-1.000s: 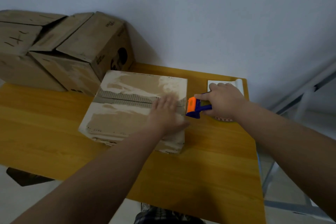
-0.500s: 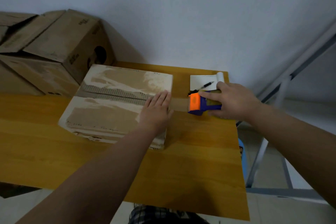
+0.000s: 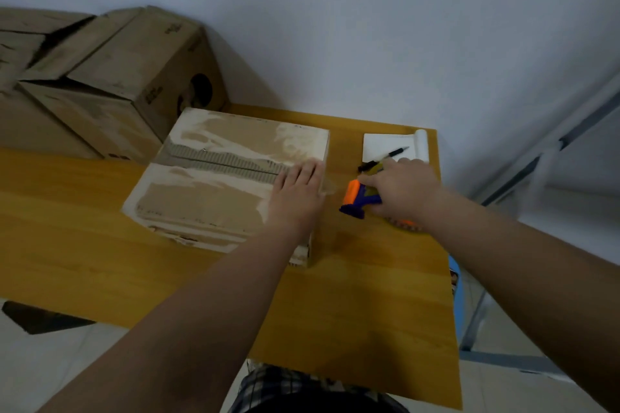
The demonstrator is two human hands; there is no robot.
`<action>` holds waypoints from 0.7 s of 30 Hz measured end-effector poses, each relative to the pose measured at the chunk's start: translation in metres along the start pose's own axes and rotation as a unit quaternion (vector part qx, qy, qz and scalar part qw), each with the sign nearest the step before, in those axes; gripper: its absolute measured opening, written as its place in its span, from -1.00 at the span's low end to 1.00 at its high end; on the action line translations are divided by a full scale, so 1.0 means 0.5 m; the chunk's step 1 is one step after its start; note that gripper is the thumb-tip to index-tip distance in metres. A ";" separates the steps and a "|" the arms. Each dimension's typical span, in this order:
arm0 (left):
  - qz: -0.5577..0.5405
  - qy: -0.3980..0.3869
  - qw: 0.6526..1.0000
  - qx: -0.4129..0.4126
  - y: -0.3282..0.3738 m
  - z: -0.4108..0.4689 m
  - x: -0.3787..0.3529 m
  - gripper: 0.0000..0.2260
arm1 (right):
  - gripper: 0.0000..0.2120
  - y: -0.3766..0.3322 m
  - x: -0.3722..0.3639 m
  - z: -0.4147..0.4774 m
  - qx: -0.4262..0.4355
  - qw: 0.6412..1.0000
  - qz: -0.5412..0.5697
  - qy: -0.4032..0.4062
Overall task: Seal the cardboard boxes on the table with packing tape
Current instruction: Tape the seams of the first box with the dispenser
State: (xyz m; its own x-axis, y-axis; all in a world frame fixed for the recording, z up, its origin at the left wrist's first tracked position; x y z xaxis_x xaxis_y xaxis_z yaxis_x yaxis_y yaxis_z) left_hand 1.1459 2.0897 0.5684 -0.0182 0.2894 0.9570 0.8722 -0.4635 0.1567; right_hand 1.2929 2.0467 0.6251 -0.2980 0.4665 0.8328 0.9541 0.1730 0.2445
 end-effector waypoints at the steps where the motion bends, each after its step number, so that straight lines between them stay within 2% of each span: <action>1: 0.001 -0.003 1.000 -0.001 -0.001 -0.002 0.001 -0.49 | -0.60 -0.014 0.009 0.004 -0.008 1.000 -0.003 -0.019; 6: 0.011 -0.014 1.000 -0.024 0.019 -0.017 -0.008 -0.54 | -0.70 -0.074 0.036 0.016 -0.074 0.990 -0.030 -0.113; 12: 0.020 -0.031 0.998 -0.052 0.018 -0.033 -0.015 -0.55 | -0.56 -0.108 0.041 0.023 -0.107 0.980 -0.008 -0.168; 17: 0.029 -0.052 0.995 -0.083 0.021 -0.046 -0.021 -0.56 | -0.53 -0.114 0.033 0.021 -0.120 0.971 0.022 -0.206; 19: 0.043 -0.058 0.993 -0.095 0.006 -0.056 -0.019 -0.54 | -0.62 -0.106 -0.011 0.001 -0.120 0.965 0.028 -0.233; 21: 0.046 -0.062 0.990 -0.114 -0.017 -0.067 -0.019 -0.53 | -0.86 -0.094 -0.090 -0.027 -0.124 0.961 0.051 -0.243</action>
State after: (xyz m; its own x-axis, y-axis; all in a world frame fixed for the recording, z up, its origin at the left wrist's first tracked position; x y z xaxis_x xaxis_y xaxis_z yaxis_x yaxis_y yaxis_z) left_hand 1.1223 2.0629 0.5659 0.1293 0.3317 0.9345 0.7341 -0.6656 0.1347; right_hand 1.2617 2.0060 0.5829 -0.1244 0.8307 0.5427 0.9385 -0.0790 0.3361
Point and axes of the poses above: each hand's wrist, its own z-axis towards the middle knuckle, its own x-axis out of the back of the hand, y = z × x, the point moved 6 cm from there along z, towards the middle knuckle, and after that the axes turned 12 degrees about -y, right-handed, at the moved point
